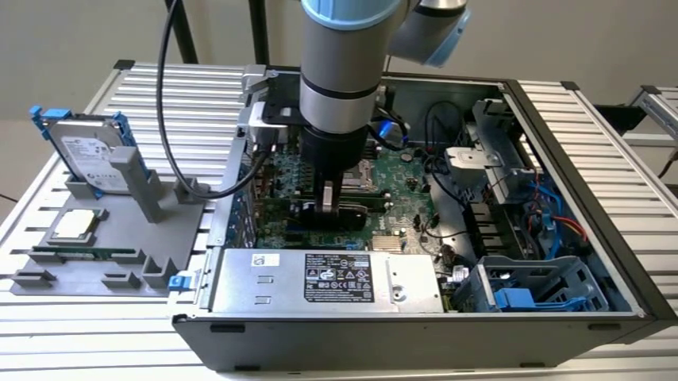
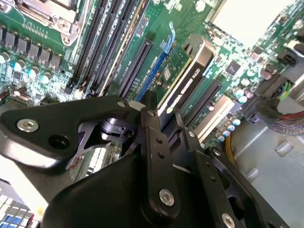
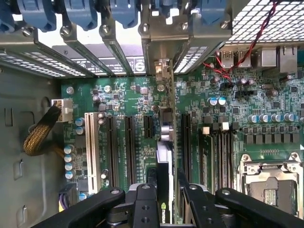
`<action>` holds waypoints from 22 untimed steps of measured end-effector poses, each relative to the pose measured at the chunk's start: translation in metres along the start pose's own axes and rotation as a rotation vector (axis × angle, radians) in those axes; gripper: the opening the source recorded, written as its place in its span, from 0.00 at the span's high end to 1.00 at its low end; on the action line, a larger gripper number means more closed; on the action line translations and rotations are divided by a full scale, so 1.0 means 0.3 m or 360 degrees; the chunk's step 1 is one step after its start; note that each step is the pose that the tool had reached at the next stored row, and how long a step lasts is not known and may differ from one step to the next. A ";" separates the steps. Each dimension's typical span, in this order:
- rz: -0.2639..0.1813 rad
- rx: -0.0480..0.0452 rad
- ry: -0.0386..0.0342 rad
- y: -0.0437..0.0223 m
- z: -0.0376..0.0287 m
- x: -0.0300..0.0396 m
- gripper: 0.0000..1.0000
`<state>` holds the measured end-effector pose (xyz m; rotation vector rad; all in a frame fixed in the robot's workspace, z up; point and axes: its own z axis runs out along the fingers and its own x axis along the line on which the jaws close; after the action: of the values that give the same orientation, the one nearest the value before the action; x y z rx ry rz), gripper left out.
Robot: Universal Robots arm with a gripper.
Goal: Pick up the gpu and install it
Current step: 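Insert the gpu into the slot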
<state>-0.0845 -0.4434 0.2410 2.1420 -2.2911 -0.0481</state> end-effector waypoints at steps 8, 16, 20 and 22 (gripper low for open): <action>0.0000 0.0000 -0.0001 0.000 0.003 0.000 1.00; 0.0000 0.0001 -0.0001 0.001 -0.048 -0.001 0.00; 0.0000 0.0001 -0.0001 0.002 -0.098 -0.002 0.00; 0.0000 0.0001 -0.0001 0.003 -0.107 -0.002 0.00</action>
<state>-0.0844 -0.4433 0.2732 2.1428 -2.2918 -0.0484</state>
